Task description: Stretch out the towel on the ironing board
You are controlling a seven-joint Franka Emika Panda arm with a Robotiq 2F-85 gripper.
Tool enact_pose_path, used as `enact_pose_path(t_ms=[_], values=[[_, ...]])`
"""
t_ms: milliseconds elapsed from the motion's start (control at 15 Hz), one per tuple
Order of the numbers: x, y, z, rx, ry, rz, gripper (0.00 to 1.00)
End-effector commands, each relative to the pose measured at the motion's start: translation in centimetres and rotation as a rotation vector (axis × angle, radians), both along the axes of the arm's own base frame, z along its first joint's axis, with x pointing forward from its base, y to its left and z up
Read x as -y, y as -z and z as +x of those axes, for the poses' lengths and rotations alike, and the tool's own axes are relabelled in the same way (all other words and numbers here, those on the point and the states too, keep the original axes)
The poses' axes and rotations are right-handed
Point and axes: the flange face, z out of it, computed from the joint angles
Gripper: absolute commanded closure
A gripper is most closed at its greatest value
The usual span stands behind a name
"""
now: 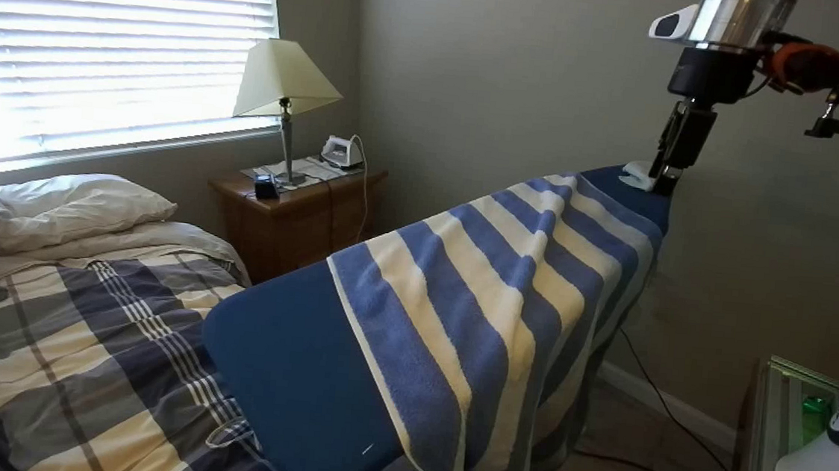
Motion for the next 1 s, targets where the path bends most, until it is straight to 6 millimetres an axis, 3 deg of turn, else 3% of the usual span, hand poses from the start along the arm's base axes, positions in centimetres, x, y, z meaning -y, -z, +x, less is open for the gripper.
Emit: enact_pose_path(t_ms=[0, 200, 467, 933], values=[[1.0, -0.1, 1.1, 0.013, 0.055, 0.005, 0.0], [4.2, 0.3, 3.7, 0.015, 0.178, 0.003, 0.0], [8.2, 2.8, 7.8, 0.011, 0.308, -0.021, 0.0], [18.2, 5.9, 14.8, 0.013, 0.54, -0.098, 0.0]])
